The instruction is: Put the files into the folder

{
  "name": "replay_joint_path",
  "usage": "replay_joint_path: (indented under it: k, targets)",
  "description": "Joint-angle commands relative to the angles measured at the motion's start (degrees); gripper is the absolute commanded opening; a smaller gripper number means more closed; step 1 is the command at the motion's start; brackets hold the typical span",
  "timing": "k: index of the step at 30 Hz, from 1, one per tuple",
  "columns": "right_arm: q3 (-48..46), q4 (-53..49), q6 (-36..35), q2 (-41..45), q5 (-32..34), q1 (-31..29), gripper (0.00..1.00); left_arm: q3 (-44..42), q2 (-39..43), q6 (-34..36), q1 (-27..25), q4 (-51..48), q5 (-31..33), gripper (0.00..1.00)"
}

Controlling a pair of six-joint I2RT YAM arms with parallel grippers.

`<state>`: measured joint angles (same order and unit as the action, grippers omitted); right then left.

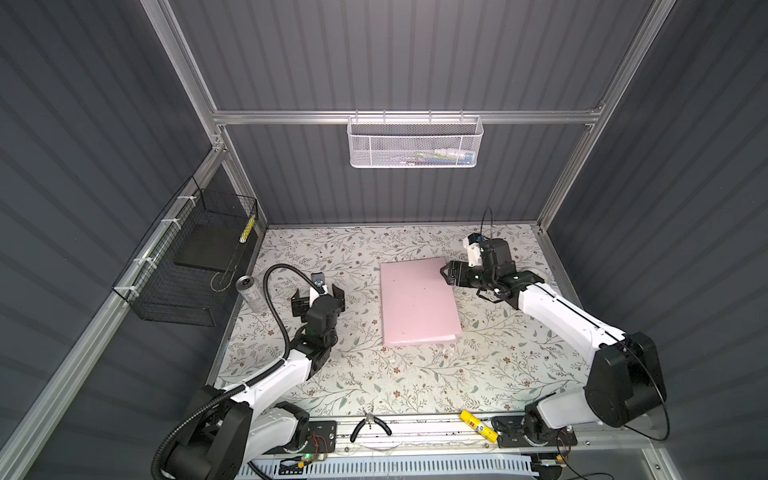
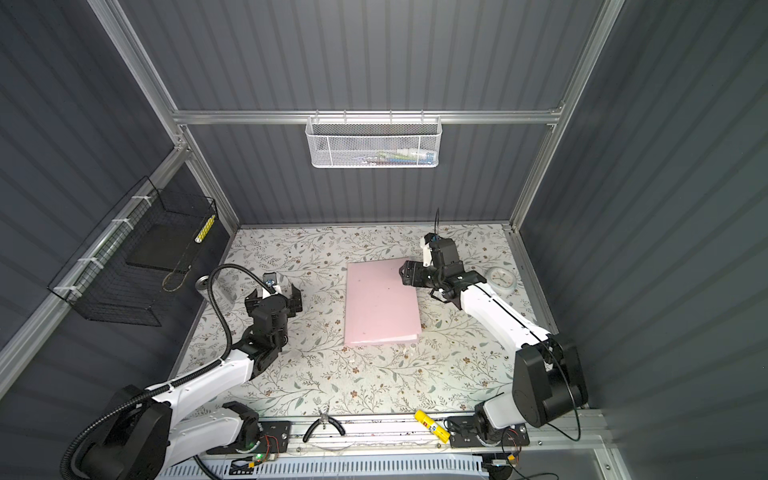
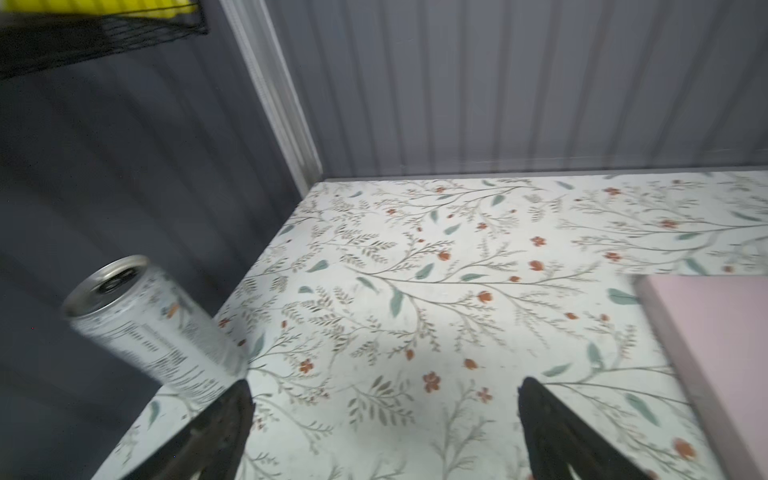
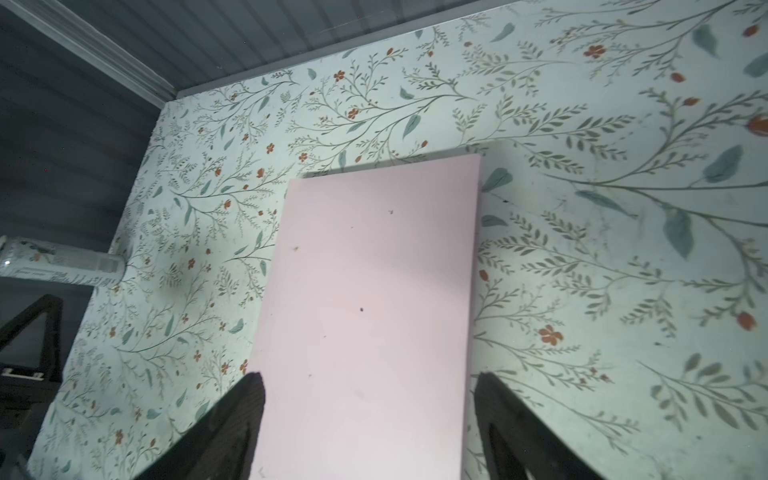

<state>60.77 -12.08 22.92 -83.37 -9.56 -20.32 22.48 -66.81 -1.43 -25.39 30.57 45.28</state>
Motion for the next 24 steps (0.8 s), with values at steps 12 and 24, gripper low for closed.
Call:
replay_joint_path:
  k: [12,24]
  targets:
    - [-22.3,23.8,-14.0,14.9,22.8,7.4,0.94,3.1,-29.7,1.1,15.9,25.3,-12.2,1.0]
    - [-34.9,49.6,-22.1,6.0,22.9,19.4,0.99,3.2,-31.8,0.1,18.6,25.3,-20.3,1.0]
